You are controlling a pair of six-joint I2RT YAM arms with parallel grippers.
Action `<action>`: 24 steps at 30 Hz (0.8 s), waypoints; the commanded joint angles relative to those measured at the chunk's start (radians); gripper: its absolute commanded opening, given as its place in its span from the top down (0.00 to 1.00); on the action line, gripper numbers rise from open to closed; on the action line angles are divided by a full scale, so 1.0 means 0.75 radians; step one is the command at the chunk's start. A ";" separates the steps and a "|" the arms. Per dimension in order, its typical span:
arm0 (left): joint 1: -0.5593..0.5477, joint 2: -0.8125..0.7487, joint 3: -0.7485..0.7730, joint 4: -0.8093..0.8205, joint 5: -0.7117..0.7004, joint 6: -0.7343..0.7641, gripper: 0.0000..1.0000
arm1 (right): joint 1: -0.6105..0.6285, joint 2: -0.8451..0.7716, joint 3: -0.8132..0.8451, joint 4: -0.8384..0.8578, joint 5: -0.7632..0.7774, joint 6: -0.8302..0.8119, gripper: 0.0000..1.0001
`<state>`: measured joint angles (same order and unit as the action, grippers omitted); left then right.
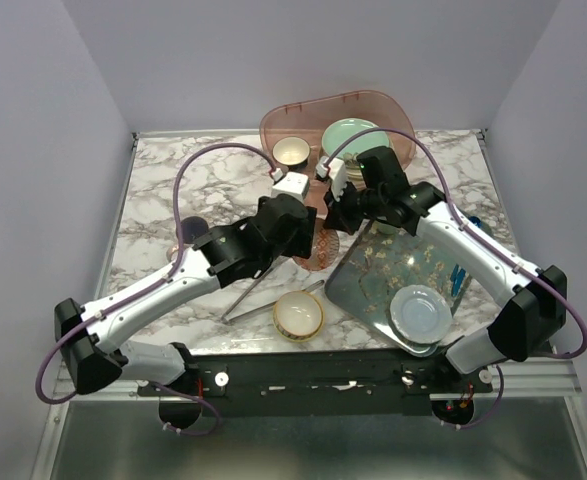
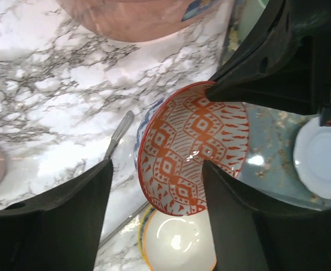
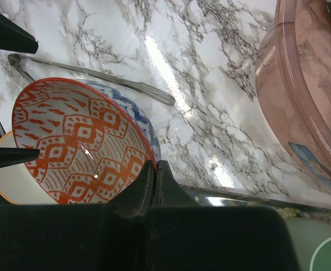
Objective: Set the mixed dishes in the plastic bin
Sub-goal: Pick up the bowl from the center of the board.
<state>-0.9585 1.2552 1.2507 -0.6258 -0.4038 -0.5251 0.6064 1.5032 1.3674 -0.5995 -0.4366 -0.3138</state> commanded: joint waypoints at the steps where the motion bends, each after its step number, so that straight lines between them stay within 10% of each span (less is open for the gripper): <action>1: -0.068 0.101 0.108 -0.202 -0.296 0.039 0.32 | -0.013 -0.051 -0.011 0.067 0.018 0.030 1.00; 24: -0.139 0.351 0.247 -0.295 -0.447 0.107 0.73 | -0.037 -0.073 -0.015 0.071 -0.023 0.048 1.00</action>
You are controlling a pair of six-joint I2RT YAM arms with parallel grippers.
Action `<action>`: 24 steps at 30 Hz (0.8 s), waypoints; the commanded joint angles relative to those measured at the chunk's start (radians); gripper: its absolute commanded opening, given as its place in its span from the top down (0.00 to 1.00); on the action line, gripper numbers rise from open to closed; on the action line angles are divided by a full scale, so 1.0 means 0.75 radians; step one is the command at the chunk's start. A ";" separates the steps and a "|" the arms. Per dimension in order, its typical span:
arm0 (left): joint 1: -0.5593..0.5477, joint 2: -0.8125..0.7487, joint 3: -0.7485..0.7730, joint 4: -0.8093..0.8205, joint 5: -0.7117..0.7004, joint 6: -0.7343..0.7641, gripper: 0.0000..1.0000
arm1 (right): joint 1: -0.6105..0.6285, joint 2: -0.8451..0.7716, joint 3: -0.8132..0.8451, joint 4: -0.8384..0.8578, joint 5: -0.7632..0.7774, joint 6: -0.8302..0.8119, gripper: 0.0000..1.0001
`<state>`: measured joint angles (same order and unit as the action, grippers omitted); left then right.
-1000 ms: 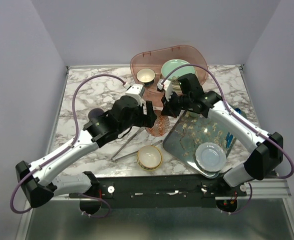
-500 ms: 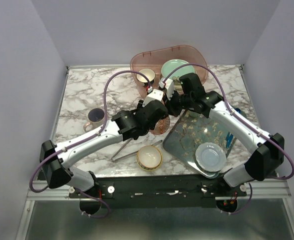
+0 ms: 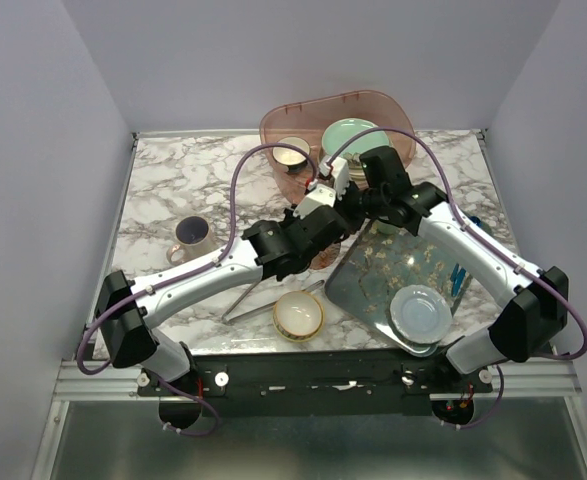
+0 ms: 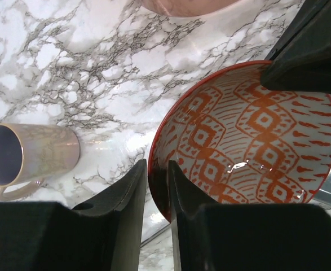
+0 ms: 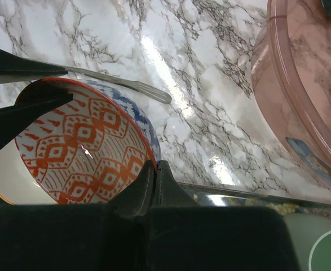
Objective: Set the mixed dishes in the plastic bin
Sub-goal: Pick up the bowl from the center of the board.
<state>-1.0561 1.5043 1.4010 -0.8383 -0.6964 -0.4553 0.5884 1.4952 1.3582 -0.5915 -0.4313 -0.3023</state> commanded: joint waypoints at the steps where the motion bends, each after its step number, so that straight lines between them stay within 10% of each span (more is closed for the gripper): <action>1: -0.009 0.019 0.046 -0.009 -0.055 0.018 0.77 | -0.016 -0.063 -0.003 0.058 -0.034 0.033 1.00; 8: -0.007 -0.020 0.038 0.042 -0.047 0.045 1.00 | -0.040 -0.096 -0.011 0.058 -0.108 0.019 0.99; 19: 0.193 -0.157 0.003 0.252 0.218 0.098 1.00 | -0.216 -0.298 -0.038 0.061 -0.382 0.010 0.37; 24: 0.359 -0.165 0.063 0.340 0.355 0.108 1.00 | -0.322 -0.410 -0.087 0.093 -0.511 0.014 0.27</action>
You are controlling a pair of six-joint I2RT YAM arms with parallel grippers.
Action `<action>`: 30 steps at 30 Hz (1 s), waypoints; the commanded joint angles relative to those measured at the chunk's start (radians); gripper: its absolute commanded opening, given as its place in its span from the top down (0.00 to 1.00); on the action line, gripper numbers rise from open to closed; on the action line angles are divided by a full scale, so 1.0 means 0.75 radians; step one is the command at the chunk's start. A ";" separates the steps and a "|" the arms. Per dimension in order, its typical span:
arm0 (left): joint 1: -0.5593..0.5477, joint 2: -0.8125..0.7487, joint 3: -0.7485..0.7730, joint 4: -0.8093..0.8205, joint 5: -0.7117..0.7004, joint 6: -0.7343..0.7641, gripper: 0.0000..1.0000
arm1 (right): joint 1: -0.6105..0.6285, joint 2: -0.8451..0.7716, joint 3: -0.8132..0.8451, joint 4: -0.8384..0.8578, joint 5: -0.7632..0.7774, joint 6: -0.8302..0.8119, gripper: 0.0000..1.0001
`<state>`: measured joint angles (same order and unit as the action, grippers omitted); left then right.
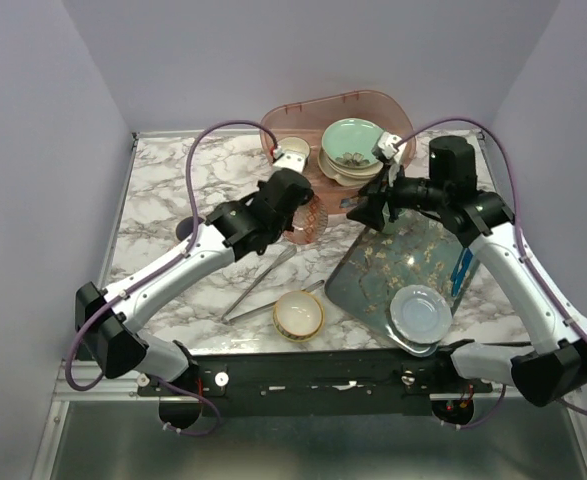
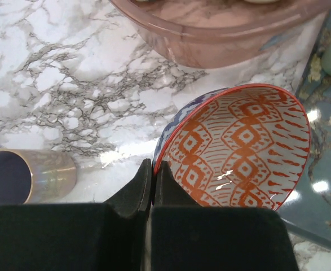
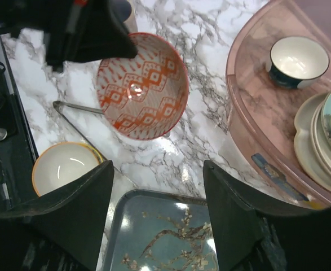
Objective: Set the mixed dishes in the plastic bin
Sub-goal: Pick up the bowl from the center of the board, then place the bowl in the plastic bin.
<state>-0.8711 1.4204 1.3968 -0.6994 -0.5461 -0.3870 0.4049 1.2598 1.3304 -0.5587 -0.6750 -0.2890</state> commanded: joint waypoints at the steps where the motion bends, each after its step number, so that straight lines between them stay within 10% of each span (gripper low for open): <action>1: 0.149 -0.051 0.097 0.170 0.214 0.011 1.00 | -0.094 -0.113 -0.072 0.074 -0.206 0.007 0.27; 13: 0.507 0.315 0.598 0.249 0.505 -0.089 1.00 | -0.145 -0.223 -0.275 0.248 -0.393 0.070 0.27; 30: 0.583 0.916 1.324 0.094 0.473 -0.163 1.00 | -0.149 -0.236 -0.311 0.277 -0.417 0.068 0.26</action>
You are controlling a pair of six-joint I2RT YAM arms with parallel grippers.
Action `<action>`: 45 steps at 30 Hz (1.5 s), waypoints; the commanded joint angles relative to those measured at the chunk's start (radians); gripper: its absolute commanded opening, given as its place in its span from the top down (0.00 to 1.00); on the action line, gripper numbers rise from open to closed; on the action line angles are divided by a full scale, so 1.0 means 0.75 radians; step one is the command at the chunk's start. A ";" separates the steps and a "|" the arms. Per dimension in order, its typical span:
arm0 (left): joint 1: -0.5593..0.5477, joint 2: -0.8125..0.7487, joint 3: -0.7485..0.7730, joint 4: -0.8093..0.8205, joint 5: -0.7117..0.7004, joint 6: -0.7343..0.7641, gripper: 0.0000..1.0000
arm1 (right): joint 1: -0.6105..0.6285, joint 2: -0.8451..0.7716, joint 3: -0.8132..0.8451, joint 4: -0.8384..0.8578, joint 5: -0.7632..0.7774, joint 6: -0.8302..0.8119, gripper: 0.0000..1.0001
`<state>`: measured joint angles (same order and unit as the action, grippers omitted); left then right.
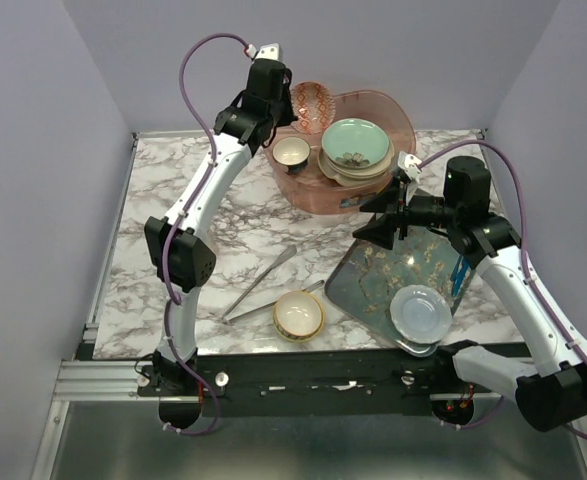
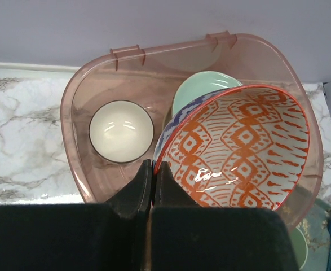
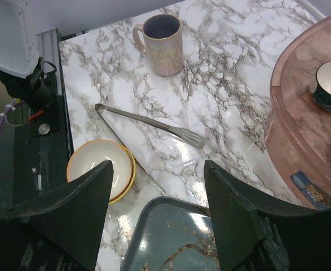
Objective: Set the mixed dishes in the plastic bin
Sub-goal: Place the bowl in the plastic bin.
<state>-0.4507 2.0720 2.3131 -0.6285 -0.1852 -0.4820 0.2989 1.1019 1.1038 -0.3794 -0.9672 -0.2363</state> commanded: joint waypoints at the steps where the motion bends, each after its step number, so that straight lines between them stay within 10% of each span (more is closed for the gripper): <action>1: 0.024 0.056 0.105 0.007 -0.015 -0.038 1.00 | -0.008 -0.025 -0.009 0.037 -0.026 -0.002 0.26; 45: 0.071 0.471 0.188 0.159 -0.215 -0.032 1.00 | -0.061 0.024 -0.024 0.046 -0.040 -0.008 0.26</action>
<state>-0.4068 2.4126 2.3993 -0.5907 -0.2909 -0.4988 0.2623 1.1099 1.0969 -0.3599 -0.9745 -0.2367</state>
